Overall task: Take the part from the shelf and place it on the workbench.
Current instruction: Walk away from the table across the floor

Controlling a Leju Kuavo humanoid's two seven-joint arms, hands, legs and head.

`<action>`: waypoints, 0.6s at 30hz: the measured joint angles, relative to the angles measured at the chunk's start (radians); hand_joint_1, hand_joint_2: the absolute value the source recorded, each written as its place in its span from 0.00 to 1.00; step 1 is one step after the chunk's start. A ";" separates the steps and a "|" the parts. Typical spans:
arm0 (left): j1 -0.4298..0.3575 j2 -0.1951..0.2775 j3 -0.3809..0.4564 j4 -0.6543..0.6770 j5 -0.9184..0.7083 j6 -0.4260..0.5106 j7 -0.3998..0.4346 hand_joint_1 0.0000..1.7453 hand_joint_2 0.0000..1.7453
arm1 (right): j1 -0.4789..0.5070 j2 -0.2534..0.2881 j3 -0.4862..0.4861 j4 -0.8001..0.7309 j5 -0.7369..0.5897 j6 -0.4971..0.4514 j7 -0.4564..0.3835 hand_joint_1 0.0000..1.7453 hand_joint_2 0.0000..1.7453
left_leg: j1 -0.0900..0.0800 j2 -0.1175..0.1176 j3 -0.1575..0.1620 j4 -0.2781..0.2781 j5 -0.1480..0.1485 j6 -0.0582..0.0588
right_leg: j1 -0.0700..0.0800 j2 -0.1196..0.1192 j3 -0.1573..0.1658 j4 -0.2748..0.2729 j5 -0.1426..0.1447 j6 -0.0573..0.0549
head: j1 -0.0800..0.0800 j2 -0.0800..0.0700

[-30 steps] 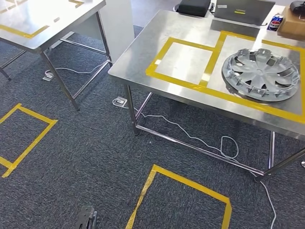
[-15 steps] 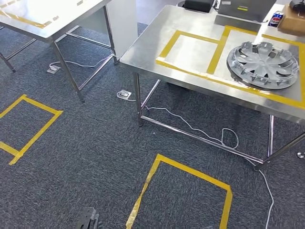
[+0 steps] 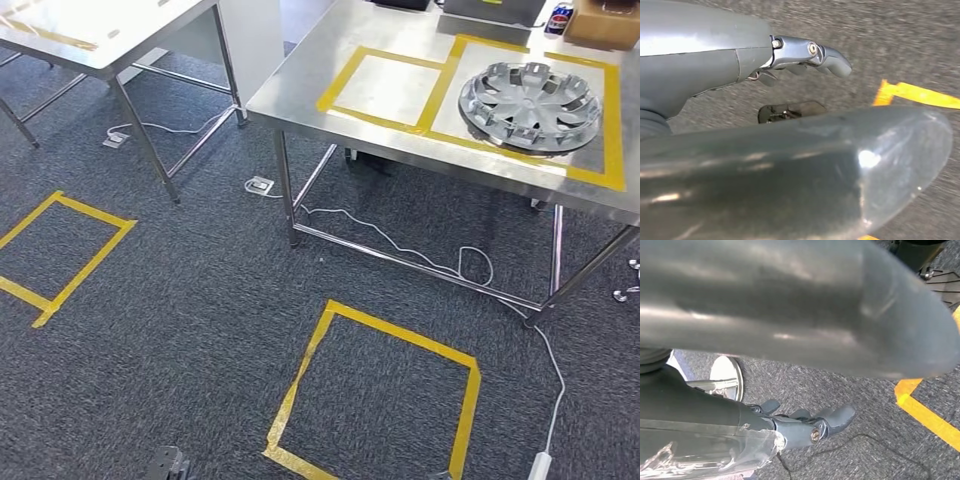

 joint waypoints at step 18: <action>0.001 0.004 0.000 0.000 -0.019 0.054 0.113 0.00 0.00 | -0.005 0.010 -0.027 0.005 -0.016 0.077 0.059 0.00 0.25 | -0.025 0.001 -0.041 -0.191 0.122 0.052 | 0.002 0.006 0.143 0.010 -0.127 0.020 | 0.006 0.000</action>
